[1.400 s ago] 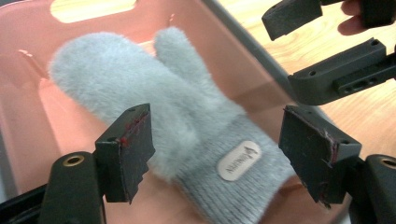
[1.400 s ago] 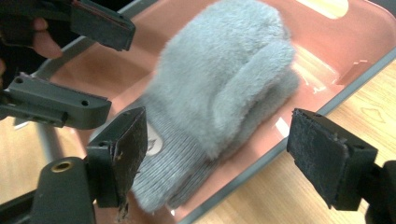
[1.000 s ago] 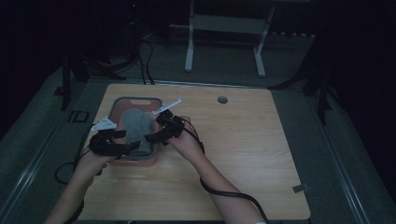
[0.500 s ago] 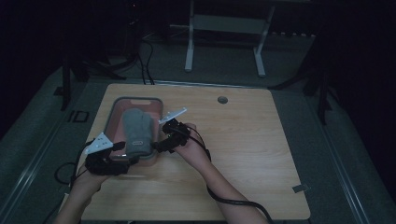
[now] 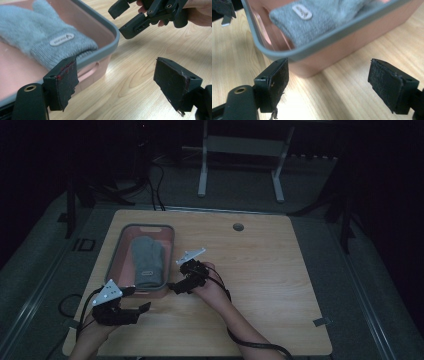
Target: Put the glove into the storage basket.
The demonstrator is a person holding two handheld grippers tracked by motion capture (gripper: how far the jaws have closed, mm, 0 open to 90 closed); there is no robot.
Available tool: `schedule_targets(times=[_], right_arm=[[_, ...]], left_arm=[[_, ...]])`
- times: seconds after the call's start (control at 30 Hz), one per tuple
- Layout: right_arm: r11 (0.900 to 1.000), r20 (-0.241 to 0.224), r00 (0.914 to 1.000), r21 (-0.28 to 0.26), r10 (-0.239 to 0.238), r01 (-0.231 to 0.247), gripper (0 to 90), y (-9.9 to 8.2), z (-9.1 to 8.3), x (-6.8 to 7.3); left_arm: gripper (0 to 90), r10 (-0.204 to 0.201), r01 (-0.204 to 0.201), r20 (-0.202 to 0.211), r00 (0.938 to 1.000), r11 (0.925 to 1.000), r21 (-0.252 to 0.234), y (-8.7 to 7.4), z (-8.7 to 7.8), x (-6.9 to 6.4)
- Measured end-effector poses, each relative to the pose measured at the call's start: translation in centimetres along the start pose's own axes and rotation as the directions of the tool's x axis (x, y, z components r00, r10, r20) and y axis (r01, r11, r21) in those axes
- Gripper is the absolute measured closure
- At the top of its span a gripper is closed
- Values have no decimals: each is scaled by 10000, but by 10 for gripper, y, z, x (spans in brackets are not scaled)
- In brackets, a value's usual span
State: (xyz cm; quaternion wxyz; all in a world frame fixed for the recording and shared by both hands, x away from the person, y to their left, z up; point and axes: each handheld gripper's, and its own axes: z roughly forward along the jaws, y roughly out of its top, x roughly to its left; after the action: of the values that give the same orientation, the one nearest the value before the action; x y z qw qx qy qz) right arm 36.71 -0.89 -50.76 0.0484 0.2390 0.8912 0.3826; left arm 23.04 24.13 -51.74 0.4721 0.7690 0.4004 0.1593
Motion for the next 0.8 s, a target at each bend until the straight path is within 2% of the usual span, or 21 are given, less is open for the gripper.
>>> schedule_targets(times=[0.07,0.23,0.4,0.6,0.8], right_arm=[[9996,-99,9998,-207,-189,187,170,-5,1,1],[9991,-190,9990,58,-416,417,170,-16,6,1],[9992,-268,9989,53,-382,384,168,-29,10,-3],[9987,-393,9979,35,-515,517,167,-44,15,-6],[9982,-383,9975,-59,-600,598,167,-50,16,-8]], left_arm=[[201,-16,16,109,9999,10000,37,-6,3,0],[201,-166,164,158,9997,9998,108,-19,10,0],[201,-122,121,70,9999,9997,223,-28,15,1],[201,-63,61,71,10000,9997,221,-35,18,1],[201,-169,164,288,9994,9997,186,-38,19,4]])
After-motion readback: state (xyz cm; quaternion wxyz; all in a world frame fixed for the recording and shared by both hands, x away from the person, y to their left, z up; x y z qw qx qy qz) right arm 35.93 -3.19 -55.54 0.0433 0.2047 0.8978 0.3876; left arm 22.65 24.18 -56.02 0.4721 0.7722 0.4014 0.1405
